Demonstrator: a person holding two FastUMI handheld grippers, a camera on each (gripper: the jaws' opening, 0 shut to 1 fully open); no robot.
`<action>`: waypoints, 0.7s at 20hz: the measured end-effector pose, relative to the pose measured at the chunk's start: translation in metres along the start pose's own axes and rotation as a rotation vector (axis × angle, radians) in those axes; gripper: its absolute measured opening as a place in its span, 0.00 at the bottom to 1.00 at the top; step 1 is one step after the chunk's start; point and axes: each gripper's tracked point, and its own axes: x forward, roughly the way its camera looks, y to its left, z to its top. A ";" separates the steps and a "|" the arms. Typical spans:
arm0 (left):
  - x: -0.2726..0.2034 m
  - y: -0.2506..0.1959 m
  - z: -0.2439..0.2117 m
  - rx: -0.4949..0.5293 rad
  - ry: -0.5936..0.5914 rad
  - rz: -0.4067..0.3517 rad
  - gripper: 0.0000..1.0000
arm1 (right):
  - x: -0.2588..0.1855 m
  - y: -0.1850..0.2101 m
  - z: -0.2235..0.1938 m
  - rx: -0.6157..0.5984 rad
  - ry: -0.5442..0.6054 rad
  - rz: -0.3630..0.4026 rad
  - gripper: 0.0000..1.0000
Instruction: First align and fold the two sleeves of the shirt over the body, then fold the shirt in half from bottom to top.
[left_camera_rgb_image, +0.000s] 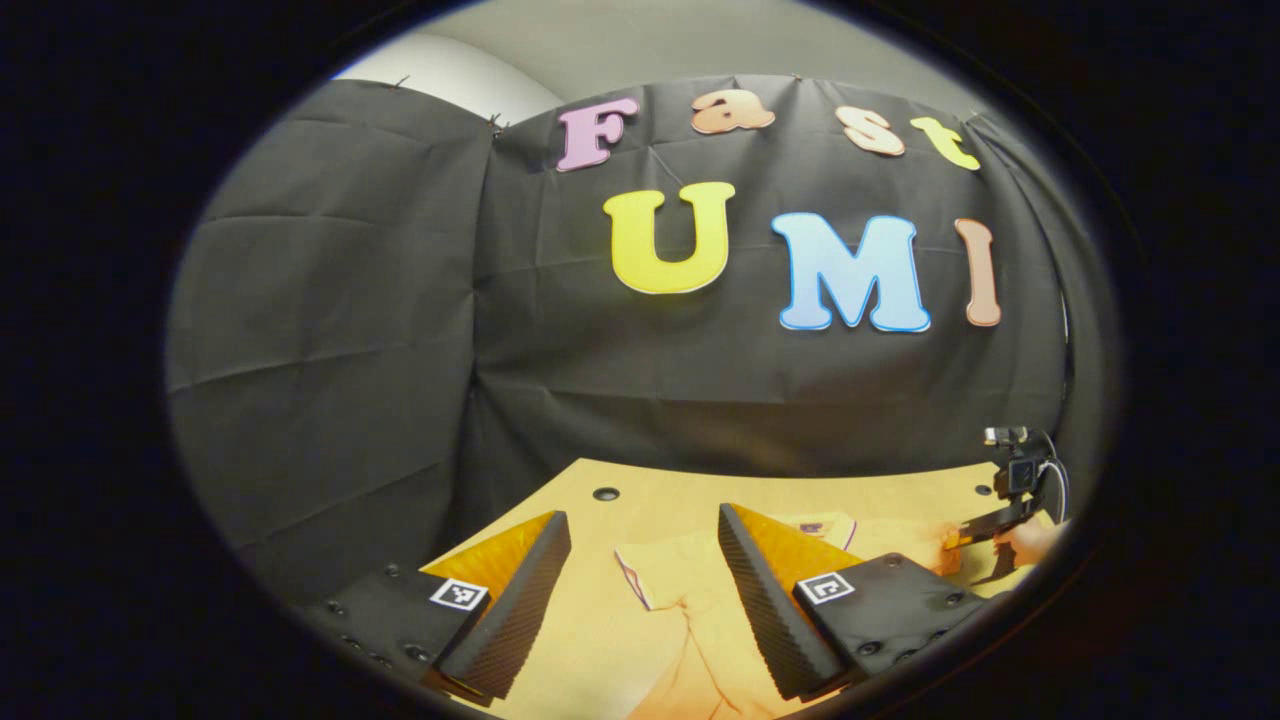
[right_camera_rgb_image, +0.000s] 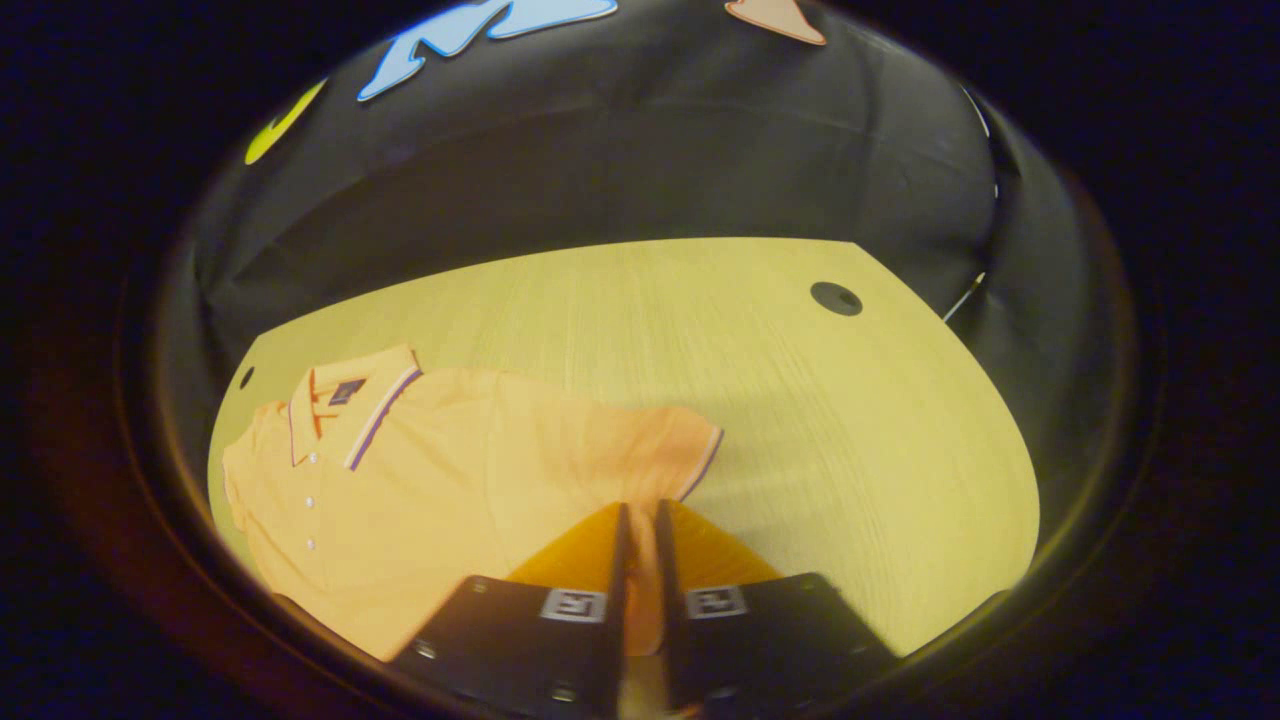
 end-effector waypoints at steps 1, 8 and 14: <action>0.001 0.000 -0.002 -0.001 0.003 0.001 0.98 | -0.005 0.002 -0.001 -0.006 0.007 -0.007 0.01; 0.005 0.008 -0.013 -0.024 0.016 0.011 0.98 | -0.035 0.033 0.026 -0.157 -0.100 0.008 0.01; 0.006 0.005 -0.022 -0.036 0.026 0.009 0.98 | -0.055 0.100 0.025 -0.261 -0.126 0.151 0.01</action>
